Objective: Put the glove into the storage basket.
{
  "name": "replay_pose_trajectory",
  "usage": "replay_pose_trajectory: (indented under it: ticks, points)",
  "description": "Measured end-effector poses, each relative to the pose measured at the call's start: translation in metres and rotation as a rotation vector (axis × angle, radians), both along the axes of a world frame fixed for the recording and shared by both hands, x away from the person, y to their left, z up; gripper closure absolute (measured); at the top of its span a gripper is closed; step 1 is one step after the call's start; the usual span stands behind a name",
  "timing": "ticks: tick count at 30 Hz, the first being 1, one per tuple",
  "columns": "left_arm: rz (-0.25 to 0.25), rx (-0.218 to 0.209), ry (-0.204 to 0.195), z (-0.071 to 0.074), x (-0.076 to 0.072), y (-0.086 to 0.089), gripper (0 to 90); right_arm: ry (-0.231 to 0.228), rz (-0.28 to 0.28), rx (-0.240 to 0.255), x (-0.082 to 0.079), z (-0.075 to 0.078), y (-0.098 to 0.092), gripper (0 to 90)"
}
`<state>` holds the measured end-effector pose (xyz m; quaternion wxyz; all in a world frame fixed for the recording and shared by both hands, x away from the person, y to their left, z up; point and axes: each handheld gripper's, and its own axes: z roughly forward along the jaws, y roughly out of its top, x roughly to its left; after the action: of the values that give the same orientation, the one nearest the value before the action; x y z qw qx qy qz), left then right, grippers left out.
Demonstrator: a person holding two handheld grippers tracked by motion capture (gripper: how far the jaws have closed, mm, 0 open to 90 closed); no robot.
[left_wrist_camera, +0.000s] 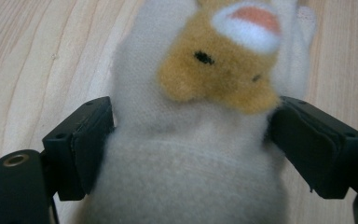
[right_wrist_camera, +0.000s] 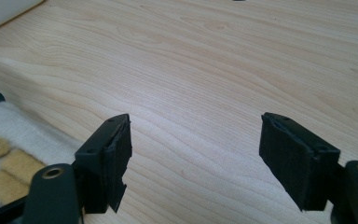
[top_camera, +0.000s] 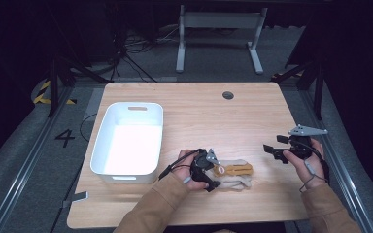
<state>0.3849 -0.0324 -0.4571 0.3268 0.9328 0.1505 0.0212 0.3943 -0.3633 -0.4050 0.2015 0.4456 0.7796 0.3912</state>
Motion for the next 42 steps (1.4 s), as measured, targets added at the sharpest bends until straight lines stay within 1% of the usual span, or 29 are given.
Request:
replay_pose_trajectory:
  ticks: [2, 3, 5, 8, 11, 14, 19, 20, 22, 25, 27, 30, 33, 37, 40, 42]
  points:
    - [0.002, -0.008, -0.001, -0.001, 0.000, -0.002, 15.0, 0.001, -0.003, -0.002, 0.000, 0.000, 0.000, 25.7]
    - [-0.001, -0.006, 0.004, -0.001, 0.000, -0.002, 15.0, 0.001, -0.003, -0.004, 0.000, -0.001, -0.001, 25.8]
    - [-0.006, -0.008, -0.001, -0.002, 0.001, -0.003, 14.7, 0.002, -0.004, -0.006, 0.001, -0.001, 0.000, 25.8]
    - [-0.012, -0.007, 0.018, -0.002, 0.001, -0.005, 14.7, 0.005, -0.003, -0.009, 0.001, -0.002, 0.000, 25.8]
    - [-0.019, -0.008, 0.024, -0.003, 0.001, -0.009, 14.0, 0.008, -0.003, -0.011, 0.001, -0.002, 0.000, 25.8]
    - [-0.025, 0.000, 0.019, -0.002, 0.001, -0.011, 13.9, 0.010, -0.004, -0.014, 0.001, -0.003, -0.001, 25.8]
    - [-0.017, 0.017, 0.017, -0.001, -0.001, -0.015, 14.2, 0.013, -0.004, -0.019, 0.002, -0.004, 0.000, 26.1]
    - [-0.014, 0.017, 0.015, -0.001, -0.001, -0.016, 14.4, 0.013, -0.001, -0.021, 0.002, -0.004, 0.000, 26.1]
    - [-0.024, 0.012, 0.008, -0.002, -0.001, -0.017, 15.7, 0.012, -0.001, -0.018, 0.002, -0.004, 0.000, 26.2]
    - [-0.030, -0.001, -0.005, -0.003, -0.001, -0.017, 17.4, 0.001, -0.002, 0.006, 0.002, -0.004, 0.000, 26.6]
    - [-0.039, -0.023, -0.007, -0.004, 0.000, -0.017, 21.6, -0.006, -0.005, 0.023, 0.002, -0.004, 0.000, 26.5]
    - [-0.026, -0.038, -0.012, -0.004, -0.001, -0.017, 26.6, -0.009, -0.007, 0.030, 0.002, -0.004, 0.001, 26.5]
    - [-0.016, -0.058, -0.015, -0.004, -0.001, -0.017, 35.3, -0.009, -0.009, 0.028, 0.002, -0.004, 0.000, 26.5]
    - [-0.004, -0.077, -0.003, -0.004, -0.002, -0.016, 50.0, -0.002, -0.010, 0.020, 0.002, -0.005, 0.000, 26.4]
    - [0.004, -0.082, 0.020, -0.003, -0.004, -0.016, 62.2, 0.001, -0.009, 0.028, 0.002, -0.006, 0.000, 26.6]
    - [0.009, -0.080, 0.024, -0.003, -0.005, -0.016, 66.3, -0.005, -0.010, 0.027, 0.002, -0.006, 0.000, 26.6]
